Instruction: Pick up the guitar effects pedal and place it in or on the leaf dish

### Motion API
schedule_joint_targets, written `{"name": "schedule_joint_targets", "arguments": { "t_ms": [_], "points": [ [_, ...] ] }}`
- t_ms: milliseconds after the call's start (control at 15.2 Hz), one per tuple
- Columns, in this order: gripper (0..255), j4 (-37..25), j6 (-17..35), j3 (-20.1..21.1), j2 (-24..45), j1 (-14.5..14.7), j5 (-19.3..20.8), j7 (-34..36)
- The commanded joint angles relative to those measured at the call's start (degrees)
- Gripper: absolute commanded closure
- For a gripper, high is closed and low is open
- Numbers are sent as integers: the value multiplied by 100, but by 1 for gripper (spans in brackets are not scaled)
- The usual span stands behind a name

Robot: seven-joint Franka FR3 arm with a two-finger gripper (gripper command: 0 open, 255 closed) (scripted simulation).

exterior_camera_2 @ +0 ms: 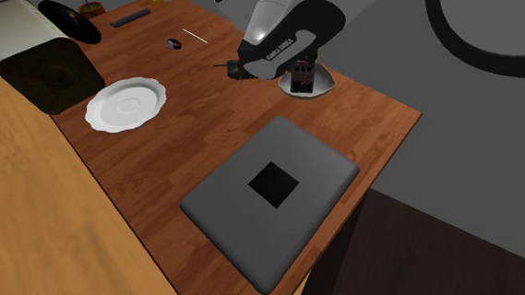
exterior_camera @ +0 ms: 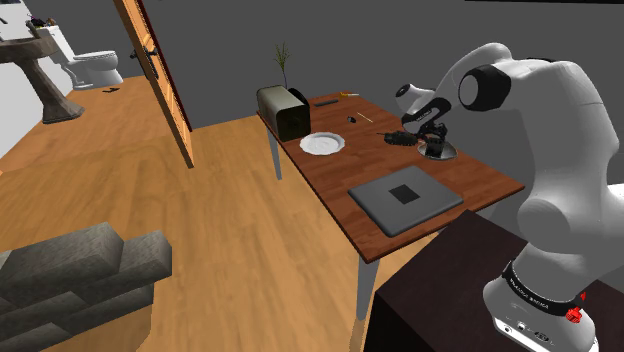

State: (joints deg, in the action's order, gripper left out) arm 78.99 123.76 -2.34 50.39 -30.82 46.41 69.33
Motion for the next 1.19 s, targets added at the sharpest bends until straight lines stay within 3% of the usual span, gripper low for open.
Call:
{"name": "schedule_joint_targets", "arguments": {
  "t_ms": [0,462,528,858,1122],
  "points": [
    [255,-54,64,-15,134,3,23,59],
    [255,-54,64,-15,134,3,23,60],
    [0,-57,62,-14,136,3,23,59],
    [0,-54,64,-15,134,3,23,60],
    [0,119,-317,96,-307,209,-78,46]
  ]
}}
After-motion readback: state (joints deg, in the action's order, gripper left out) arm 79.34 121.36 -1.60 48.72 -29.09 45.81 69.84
